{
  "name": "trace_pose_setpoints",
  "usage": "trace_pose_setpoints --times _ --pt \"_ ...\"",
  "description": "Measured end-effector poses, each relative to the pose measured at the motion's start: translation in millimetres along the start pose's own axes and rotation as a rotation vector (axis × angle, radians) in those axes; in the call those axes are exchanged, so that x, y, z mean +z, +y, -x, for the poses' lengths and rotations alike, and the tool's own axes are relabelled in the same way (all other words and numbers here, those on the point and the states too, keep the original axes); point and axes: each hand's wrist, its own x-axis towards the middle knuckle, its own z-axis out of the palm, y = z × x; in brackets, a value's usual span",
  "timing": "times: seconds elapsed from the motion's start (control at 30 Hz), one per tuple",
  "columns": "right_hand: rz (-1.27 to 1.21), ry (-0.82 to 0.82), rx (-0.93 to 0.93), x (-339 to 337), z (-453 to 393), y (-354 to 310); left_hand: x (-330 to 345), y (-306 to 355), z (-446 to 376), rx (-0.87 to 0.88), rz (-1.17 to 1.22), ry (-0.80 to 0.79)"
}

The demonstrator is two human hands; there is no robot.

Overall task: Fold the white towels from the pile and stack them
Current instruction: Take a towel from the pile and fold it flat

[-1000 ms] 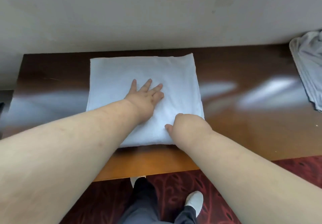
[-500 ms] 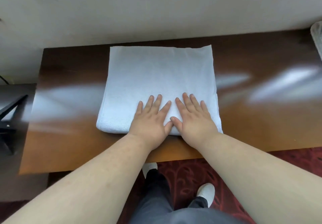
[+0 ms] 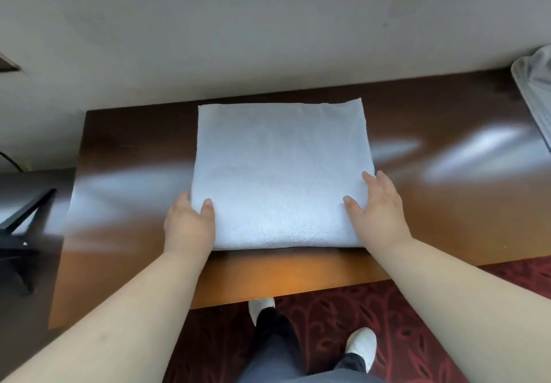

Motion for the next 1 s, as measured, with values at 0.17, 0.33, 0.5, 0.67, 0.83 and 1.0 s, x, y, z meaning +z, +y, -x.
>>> trace_pose_setpoints --times 0.17,0.33,0.5,0.67,0.83,1.0 --pt "-0.205 -0.008 0.284 -9 -21 -6 -4 -1 -4 -0.006 0.114 -0.082" --pt "0.124 -0.110 0.301 -17 -30 0 -5 -11 -12 -0.043 -0.117 -0.215" --pt "-0.074 -0.092 0.326 -31 -53 -8 0 9 -39 -0.101 0.038 -0.127" --pt "-0.208 -0.041 0.291 -38 -126 -43 -1 80 -117 -0.055 0.158 -0.120" --pt "-0.195 -0.013 0.245 -36 -187 -55 5 113 -173 -0.069 0.133 -0.016" --pt "-0.143 0.054 0.217 -23 -206 -44 11 110 -181 0.069 -0.005 0.018"
